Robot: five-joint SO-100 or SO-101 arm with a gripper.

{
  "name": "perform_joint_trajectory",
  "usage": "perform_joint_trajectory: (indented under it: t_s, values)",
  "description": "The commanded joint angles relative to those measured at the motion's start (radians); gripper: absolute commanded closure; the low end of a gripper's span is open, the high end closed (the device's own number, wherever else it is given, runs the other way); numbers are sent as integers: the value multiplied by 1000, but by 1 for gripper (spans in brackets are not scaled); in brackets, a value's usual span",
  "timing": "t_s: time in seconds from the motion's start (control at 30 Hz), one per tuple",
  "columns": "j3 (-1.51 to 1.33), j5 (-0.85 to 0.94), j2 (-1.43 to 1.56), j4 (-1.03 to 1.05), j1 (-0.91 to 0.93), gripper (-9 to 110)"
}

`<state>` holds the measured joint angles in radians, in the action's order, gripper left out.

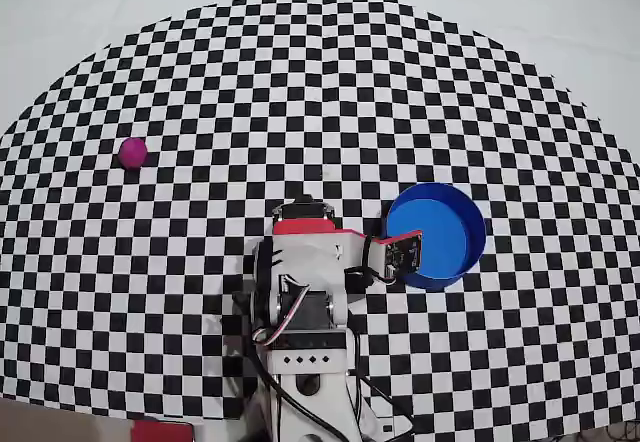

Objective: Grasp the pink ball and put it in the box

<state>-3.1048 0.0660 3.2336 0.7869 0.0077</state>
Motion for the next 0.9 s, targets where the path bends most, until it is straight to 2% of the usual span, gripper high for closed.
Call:
perform_joint_trajectory:
  t_s: [0.0, 0.77, 0.87]
  values:
    - [-8, -2, 18, -37, 3, 101]
    - [-8, 9, 18, -540, 8, 101]
    - [-8, 98, 18, -580, -2, 101]
